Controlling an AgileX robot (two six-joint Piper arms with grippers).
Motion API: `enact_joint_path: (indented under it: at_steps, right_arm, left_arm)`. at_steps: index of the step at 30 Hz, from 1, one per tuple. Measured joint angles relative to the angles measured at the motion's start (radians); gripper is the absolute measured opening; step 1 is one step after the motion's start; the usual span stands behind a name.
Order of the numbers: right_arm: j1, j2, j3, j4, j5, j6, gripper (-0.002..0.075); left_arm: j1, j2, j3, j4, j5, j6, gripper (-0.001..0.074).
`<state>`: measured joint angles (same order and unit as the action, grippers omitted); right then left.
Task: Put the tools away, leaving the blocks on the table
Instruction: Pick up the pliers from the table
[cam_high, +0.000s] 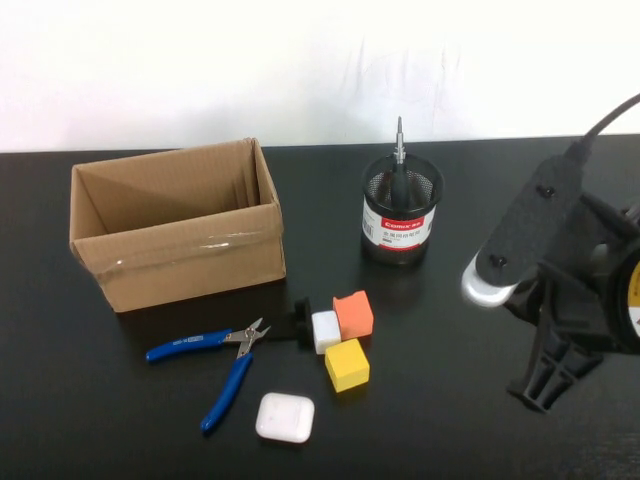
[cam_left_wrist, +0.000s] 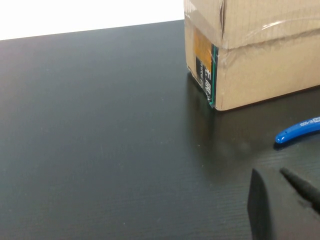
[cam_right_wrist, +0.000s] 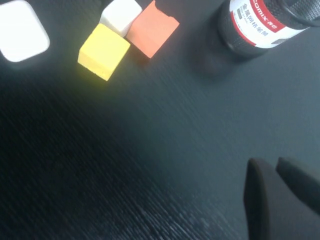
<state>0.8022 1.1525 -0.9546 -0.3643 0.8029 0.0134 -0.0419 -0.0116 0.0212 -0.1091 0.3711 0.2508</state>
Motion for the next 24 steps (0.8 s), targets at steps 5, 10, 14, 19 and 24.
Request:
enact_joint_path:
  at_steps: [5, 10, 14, 19, 24]
  right_arm:
    - [0.000, -0.062, 0.000, -0.002, 0.002, 0.000, -0.0006]
    - [-0.044, -0.197, 0.000, -0.006, 0.006, -0.006, -0.0006]
    - [-0.157, -0.343, 0.000, -0.001, 0.006, 0.021, -0.0006]
    - [-0.355, -0.561, 0.000, -0.001, -0.037, 0.075, -0.0007]
    - [-0.553, -0.752, 0.000, -0.027, -0.049, 0.085, -0.0006]
  left_arm:
    - [0.000, 0.000, 0.000, 0.000, 0.000, 0.000, -0.0004]
    - [0.000, 0.000, 0.000, 0.000, 0.000, 0.000, -0.0004]
    - [0.000, 0.000, 0.000, 0.000, 0.000, 0.000, -0.0004]
    - [0.000, 0.000, 0.000, 0.000, 0.000, 0.000, -0.0004]
    - [0.000, 0.000, 0.000, 0.000, 0.000, 0.000, -0.0004]
